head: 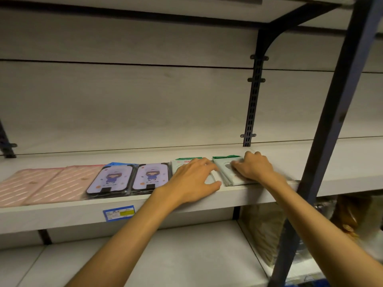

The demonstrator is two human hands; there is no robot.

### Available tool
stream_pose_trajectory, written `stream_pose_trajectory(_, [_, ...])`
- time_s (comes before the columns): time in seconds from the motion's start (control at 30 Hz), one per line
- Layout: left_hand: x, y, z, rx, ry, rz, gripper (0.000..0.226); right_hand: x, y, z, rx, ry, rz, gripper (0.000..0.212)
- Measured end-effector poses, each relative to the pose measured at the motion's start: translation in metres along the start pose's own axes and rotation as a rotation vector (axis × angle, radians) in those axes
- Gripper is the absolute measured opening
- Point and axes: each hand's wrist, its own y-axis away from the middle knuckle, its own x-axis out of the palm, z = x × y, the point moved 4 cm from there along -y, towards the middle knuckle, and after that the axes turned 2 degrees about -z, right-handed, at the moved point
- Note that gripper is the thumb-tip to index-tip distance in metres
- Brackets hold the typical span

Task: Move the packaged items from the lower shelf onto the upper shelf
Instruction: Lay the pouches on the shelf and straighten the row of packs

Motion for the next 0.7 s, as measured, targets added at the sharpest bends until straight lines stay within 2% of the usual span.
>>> stream_pose_trajectory(0.27, [0.011, 0.007, 0.007, -0.049, 0.044, 0.017, 0.062, 0.016, 0.016, 0.03, 0.051, -0.033, 0.0, 0.067])
stream_pose_trajectory(0.43, [0.015, 0.005, 0.003, -0.084, 0.029, -0.053, 0.054, 0.016, 0.021, 0.036, 0.086, -0.026, 0.005, 0.064])
stream_pose_trajectory(0.57, [0.009, 0.01, -0.001, -0.072, -0.026, -0.021, 0.059, 0.015, 0.023, 0.035, 0.076, -0.023, 0.009, 0.063])
stream_pose_trajectory(0.63, [-0.003, 0.021, 0.001, -0.085, -0.085, -0.067, 0.062, 0.014, 0.023, 0.033, 0.064, -0.016, 0.014, 0.063])
stream_pose_trajectory(0.7, [-0.026, 0.039, 0.015, -0.161, -0.073, -0.178, 0.06, 0.013, 0.023, 0.033, 0.055, -0.009, 0.018, 0.062])
